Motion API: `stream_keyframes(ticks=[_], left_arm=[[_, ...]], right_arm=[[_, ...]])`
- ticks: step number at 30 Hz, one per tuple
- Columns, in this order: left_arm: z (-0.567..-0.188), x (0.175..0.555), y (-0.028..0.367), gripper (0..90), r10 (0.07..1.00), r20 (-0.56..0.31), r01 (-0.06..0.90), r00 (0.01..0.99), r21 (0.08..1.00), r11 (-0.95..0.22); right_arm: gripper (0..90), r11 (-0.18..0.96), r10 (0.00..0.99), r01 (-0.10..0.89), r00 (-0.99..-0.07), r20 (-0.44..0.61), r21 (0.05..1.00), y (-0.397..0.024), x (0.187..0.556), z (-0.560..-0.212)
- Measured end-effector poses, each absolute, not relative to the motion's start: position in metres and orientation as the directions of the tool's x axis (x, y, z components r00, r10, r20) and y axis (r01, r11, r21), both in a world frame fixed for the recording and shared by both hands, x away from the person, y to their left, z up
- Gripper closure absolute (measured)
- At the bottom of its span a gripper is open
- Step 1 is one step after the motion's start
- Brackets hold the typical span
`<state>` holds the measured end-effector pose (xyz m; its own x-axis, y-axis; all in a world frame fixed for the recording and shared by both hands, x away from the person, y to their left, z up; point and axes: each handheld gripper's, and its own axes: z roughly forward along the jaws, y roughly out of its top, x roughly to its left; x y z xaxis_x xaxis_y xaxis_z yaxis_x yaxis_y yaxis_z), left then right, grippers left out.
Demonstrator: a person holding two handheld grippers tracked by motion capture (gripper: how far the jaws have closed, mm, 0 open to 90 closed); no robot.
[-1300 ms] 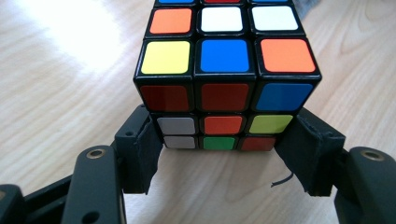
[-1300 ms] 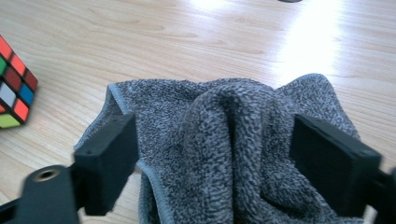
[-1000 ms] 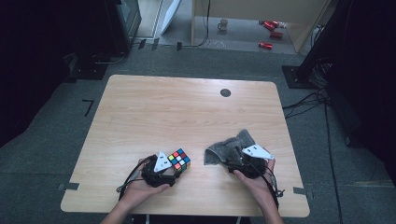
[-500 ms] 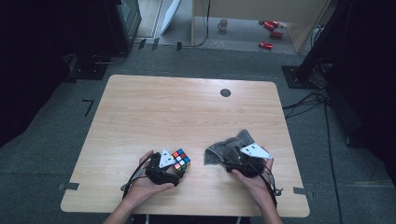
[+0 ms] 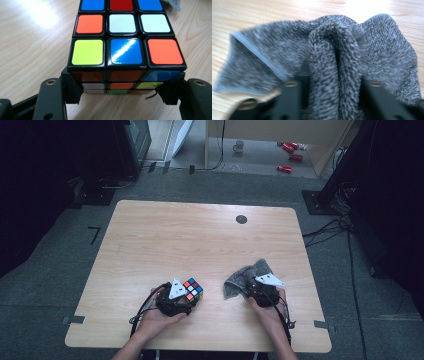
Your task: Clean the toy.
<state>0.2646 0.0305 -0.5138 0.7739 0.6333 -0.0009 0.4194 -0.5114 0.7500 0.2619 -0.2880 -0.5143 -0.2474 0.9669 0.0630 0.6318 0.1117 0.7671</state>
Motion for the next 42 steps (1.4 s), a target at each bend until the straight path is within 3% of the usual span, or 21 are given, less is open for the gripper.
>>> stream_keyframes(ticks=[3,6,11,18,20,28,32,38,42], left_arm=[[-0.507,0.263,0.031,35.0,0.627,-0.009,0.403,0.779,0.773,-0.49],[-0.5,0.26,0.027,35.1,0.609,-0.002,0.387,0.793,0.774,-0.501],[-0.495,0.249,0.01,35.0,0.555,0.072,0.326,0.829,0.743,-0.584],[-0.482,0.24,0.002,35.1,0.534,0.062,0.306,0.843,0.762,-0.571],[-0.48,0.24,0.001,35.1,0.542,0.074,0.305,0.837,0.76,-0.575],[-0.477,0.233,-0.007,35.2,0.543,0.114,0.287,0.832,0.749,-0.597],[-0.479,0.237,-0.004,35.2,0.54,0.067,0.312,0.839,0.753,-0.579],[-0.48,0.236,-0.008,35.2,0.553,0.073,0.323,0.83,0.745,-0.584],[-0.479,0.237,-0.005,35.2,0.561,0.078,0.327,0.824,0.743,-0.583]], right_arm=[[78.8,0.064,0.953,0.601,-0.274,0.13,0.797,-0.291,0.258,-0.506],[79.1,0.034,0.913,0.537,-0.359,0.192,0.843,-0.28,0.246,-0.484],[78.5,0.07,0.859,0.447,-0.481,0.174,0.892,-0.241,0.225,-0.451],[77.8,0.15,0.794,0.435,-0.588,0.154,0.888,-0.201,0.21,-0.448],[77.7,0.199,0.809,0.389,-0.583,0.074,0.899,-0.194,0.207,-0.449],[77.7,0.276,0.813,0.345,-0.581,-0.027,0.897,-0.175,0.195,-0.445],[77.5,0.242,0.857,0.382,-0.515,-0.012,0.892,-0.188,0.206,-0.447],[77.2,0.287,0.833,0.358,-0.551,-0.047,0.888,-0.171,0.194,-0.446],[76.6,0.278,0.856,0.379,-0.515,-0.049,0.883,-0.181,0.204,-0.448]])
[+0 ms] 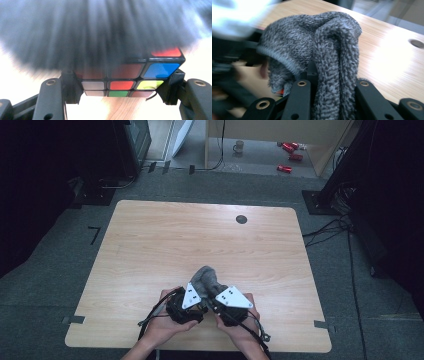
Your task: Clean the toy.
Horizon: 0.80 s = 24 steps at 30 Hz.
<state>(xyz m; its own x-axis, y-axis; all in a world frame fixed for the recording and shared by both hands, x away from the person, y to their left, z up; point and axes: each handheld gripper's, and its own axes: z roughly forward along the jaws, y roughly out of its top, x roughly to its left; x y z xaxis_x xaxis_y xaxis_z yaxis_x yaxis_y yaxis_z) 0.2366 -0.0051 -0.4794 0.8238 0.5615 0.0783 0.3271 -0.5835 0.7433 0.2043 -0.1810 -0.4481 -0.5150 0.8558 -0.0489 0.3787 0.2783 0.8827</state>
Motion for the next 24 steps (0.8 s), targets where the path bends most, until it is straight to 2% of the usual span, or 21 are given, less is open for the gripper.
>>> stream_keyframes(ticks=[2,5,8,14,20,24], left_arm=[[-0.479,0.238,-0.003,35.2,0.567,0.065,0.337,0.821,0.746,-0.575],[-0.48,0.236,-0.007,35.2,0.561,0.086,0.321,0.823,0.745,-0.585],[-0.48,0.231,-0.011,35.2,0.552,0.1,0.306,0.828,0.744,-0.594],[-0.48,0.238,-0.006,35.2,0.563,0.042,0.347,0.826,0.748,-0.566],[-0.482,0.235,-0.011,35.2,0.555,0.056,0.338,0.83,0.742,-0.579],[-0.481,0.239,-0.005,35.2,0.564,0.03,0.357,0.825,0.747,-0.561]], right_arm=[[76.9,0.254,0.867,0.407,-0.499,-0.019,0.877,-0.191,0.206,-0.448],[76.8,0.259,0.844,0.394,-0.536,-0.008,0.882,-0.185,0.198,-0.446],[76.2,0.293,0.83,0.372,-0.556,-0.041,0.881,-0.172,0.195,-0.445],[77.1,0.197,0.876,0.447,-0.481,0.049,0.872,-0.197,0.21,-0.449],[76.4,0.264,0.84,0.404,-0.542,-0.002,0.876,-0.174,0.196,-0.448],[76.9,0.209,0.878,0.439,-0.478,0.03,0.874,-0.193,0.208,-0.452]])
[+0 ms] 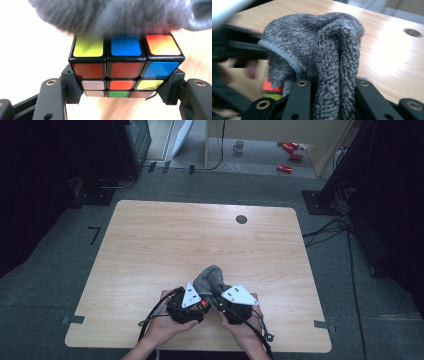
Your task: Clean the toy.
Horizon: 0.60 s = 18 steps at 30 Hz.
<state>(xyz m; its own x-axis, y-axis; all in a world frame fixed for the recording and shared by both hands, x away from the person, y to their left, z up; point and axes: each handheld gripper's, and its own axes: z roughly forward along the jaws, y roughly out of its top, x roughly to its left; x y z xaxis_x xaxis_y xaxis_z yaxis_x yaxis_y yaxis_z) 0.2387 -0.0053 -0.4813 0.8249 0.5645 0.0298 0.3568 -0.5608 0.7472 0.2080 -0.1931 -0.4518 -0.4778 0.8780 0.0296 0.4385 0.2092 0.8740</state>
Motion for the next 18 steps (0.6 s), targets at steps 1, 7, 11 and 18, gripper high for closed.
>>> stream_keyframes(ticks=[1,7,11,18], left_arm=[[-0.482,0.238,-0.006,35.2,0.566,0.026,0.358,0.824,0.751,-0.555],[-0.481,0.236,-0.007,35.2,0.558,0.034,0.343,0.829,0.757,-0.557],[-0.481,0.238,-0.005,35.2,0.559,0.006,0.358,0.829,0.762,-0.54],[-0.48,0.237,-0.005,35.3,0.552,0.023,0.343,0.834,0.762,-0.549]], right_arm=[[77.0,0.193,0.875,0.444,-0.481,0.051,0.875,-0.194,0.207,-0.452],[76.6,0.246,0.837,0.395,-0.546,0.011,0.885,-0.181,0.2,-0.449],[77.4,0.172,0.876,0.438,-0.478,0.067,0.882,-0.2,0.212,-0.454],[77.3,0.234,0.844,0.369,-0.537,0.0,0.899,-0.186,0.201,-0.452]])
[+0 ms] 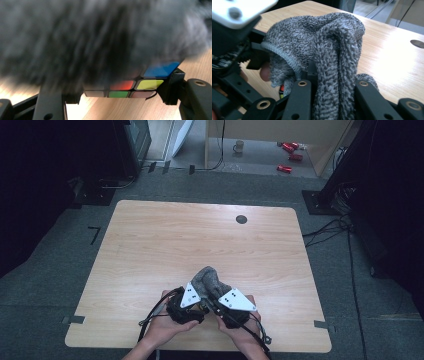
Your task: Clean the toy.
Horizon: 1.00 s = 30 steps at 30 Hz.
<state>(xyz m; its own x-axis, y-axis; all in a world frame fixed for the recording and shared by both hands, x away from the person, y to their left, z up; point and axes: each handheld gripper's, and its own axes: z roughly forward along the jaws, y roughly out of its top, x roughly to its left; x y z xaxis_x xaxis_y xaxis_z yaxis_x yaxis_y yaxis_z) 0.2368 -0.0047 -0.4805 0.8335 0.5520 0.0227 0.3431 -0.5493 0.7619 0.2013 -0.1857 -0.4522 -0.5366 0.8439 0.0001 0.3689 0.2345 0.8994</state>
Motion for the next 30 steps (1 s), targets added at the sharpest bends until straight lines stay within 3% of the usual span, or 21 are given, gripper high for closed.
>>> stream_keyframes(ticks=[4,6,9,14,16,17,20,25,27,30], left_arm=[[-0.48,0.236,-0.005,35.3,0.545,0.014,0.339,0.838,0.769,-0.541],[-0.479,0.236,-0.007,35.2,0.544,0.013,0.336,0.839,0.774,-0.537],[-0.479,0.235,-0.005,35.3,0.553,0.041,0.328,0.832,0.767,-0.551],[-0.48,0.234,-0.007,35.2,0.543,0.043,0.321,0.839,0.766,-0.556],[-0.479,0.234,-0.008,35.2,0.54,0.045,0.318,0.84,0.767,-0.558],[-0.478,0.234,-0.009,35.2,0.539,0.046,0.314,0.841,0.77,-0.555],[-0.478,0.233,-0.008,35.3,0.54,0.055,0.309,0.84,0.769,-0.559],[-0.478,0.235,-0.007,35.3,0.53,0.033,0.318,0.847,0.769,-0.555],[-0.478,0.234,-0.009,35.2,0.53,0.037,0.312,0.847,0.773,-0.552],[-0.478,0.234,-0.007,35.3,0.532,0.043,0.312,0.845,0.77,-0.557]], right_arm=[[78.0,0.152,0.876,0.429,-0.477,0.08,0.89,-0.2,0.21,-0.454],[77.4,0.175,0.848,0.39,-0.527,0.063,0.904,-0.193,0.202,-0.451],[77.6,0.28,0.833,0.314,-0.55,-0.066,0.907,-0.176,0.193,-0.449],[78.2,0.19,0.881,0.411,-0.473,0.03,0.892,-0.197,0.21,-0.455],[78.4,0.189,0.879,0.402,-0.476,0.028,0.896,-0.197,0.207,-0.454],[77.8,0.212,0.84,0.365,-0.543,0.022,0.907,-0.19,0.199,-0.45],[77.8,0.26,0.837,0.336,-0.546,-0.038,0.905,-0.18,0.195,-0.448],[78.2,0.166,0.867,0.421,-0.494,0.071,0.892,-0.202,0.21,-0.452],[77.7,0.183,0.841,0.393,-0.537,0.064,0.901,-0.196,0.203,-0.449],[77.9,0.269,0.826,0.332,-0.563,-0.039,0.904,-0.179,0.194,-0.447]])
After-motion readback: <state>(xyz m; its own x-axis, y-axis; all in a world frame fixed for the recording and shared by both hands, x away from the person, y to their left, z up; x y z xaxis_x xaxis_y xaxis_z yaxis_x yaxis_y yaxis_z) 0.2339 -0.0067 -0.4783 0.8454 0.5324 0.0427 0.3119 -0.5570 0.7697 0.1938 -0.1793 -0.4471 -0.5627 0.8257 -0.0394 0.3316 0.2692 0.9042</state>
